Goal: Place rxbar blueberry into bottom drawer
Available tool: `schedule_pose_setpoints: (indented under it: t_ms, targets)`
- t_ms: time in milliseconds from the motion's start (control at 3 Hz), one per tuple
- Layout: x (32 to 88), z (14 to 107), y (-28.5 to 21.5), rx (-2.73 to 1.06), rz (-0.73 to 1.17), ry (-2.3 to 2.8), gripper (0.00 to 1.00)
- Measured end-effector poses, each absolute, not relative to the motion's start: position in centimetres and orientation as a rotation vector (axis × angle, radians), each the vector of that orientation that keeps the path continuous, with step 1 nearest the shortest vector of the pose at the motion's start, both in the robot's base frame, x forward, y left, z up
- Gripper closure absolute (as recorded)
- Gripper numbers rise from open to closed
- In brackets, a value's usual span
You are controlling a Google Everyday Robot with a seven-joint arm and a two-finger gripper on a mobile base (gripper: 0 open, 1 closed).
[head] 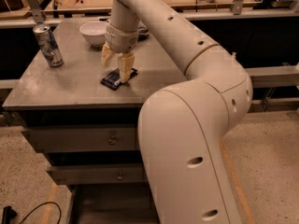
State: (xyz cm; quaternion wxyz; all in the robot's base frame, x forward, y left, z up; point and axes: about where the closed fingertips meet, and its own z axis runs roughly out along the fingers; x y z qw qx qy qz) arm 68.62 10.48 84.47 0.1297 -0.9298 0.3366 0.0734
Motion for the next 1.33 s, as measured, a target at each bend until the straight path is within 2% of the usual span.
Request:
schedule_pose_setpoints:
  t_ms: [667,1000,1333]
  targets:
    - [68.88,83.9,10.52,-2.7,0.23,0.996,0.95]
    - [68.88,83.91,10.52,-2.7,0.23,0.996,1.0]
    - [68.74,84.11,10.43,-2.695,0.228,0.998,1.0]
